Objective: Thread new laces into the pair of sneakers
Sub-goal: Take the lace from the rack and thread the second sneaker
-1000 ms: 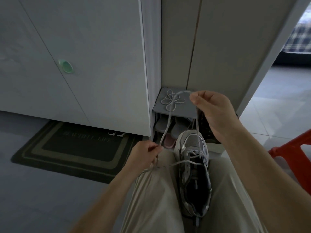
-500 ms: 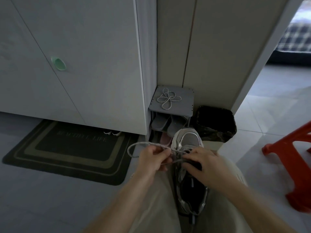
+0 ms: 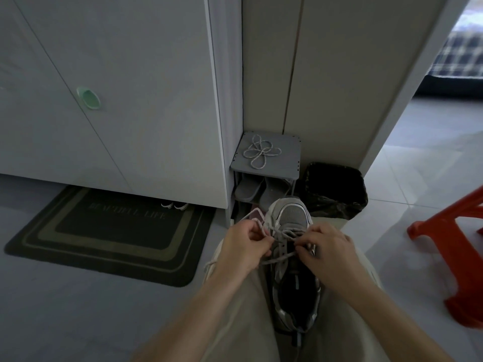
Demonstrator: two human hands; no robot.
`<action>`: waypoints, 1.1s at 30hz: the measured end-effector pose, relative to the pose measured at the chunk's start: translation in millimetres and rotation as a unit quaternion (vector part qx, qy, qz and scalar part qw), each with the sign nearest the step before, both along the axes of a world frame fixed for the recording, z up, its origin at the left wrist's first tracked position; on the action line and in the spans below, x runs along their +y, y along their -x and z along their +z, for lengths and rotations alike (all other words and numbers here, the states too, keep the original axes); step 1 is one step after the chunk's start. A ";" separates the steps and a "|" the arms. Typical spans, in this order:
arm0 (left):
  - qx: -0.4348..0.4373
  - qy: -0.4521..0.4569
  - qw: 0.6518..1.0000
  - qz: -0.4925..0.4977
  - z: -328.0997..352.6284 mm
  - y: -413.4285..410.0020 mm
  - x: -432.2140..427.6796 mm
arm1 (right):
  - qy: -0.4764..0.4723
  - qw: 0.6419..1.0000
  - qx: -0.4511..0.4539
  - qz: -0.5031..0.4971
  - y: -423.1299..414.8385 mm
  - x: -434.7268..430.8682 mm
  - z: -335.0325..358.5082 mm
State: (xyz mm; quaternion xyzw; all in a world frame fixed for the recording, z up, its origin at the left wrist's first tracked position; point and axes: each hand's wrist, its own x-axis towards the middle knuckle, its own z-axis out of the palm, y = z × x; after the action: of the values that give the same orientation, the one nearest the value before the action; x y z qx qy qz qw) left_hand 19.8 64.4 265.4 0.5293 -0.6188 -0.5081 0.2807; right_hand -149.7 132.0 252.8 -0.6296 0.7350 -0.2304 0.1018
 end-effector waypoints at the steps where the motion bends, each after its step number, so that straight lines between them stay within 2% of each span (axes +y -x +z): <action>1: -0.008 0.013 1.000 -0.005 -1.4 1.3 -0.2 | -0.029 0.999 0.009 -0.009 1.1 -0.7 -0.3; 4: -0.039 0.051 0.998 -0.023 -6.6 4.9 -2.1 | -0.070 0.997 0.032 -0.017 1.1 -1.7 2.4; 8: -0.128 0.111 0.984 -0.060 -8.7 6.9 -3.3 | -0.088 0.996 0.020 -0.017 -1.0 -3.2 6.0; 15: -0.129 0.104 0.981 -0.097 -7.6 12.6 -4.2 | -0.091 0.995 -0.047 -0.011 -3.9 -9.1 9.0; 20: -0.167 0.146 0.972 -0.082 3.8 12.7 -7.6 | -0.077 0.996 -0.053 -0.013 -3.4 -8.8 7.1; 25: -0.217 0.151 0.955 -0.137 7.9 7.3 -11.0 | -0.072 0.996 -0.051 -0.018 -3.7 -8.7 5.3; 33: -0.222 0.177 0.948 -0.146 7.4 11.0 -11.7 | -0.075 0.996 -0.041 -0.018 -5.9 -7.0 7.7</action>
State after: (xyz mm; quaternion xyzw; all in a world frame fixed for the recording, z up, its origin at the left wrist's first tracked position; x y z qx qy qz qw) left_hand 8.8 52.7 272.8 0.4744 -0.8159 -0.2954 0.1484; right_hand -143.8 125.0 260.5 -0.5970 0.7565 -0.2021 0.1745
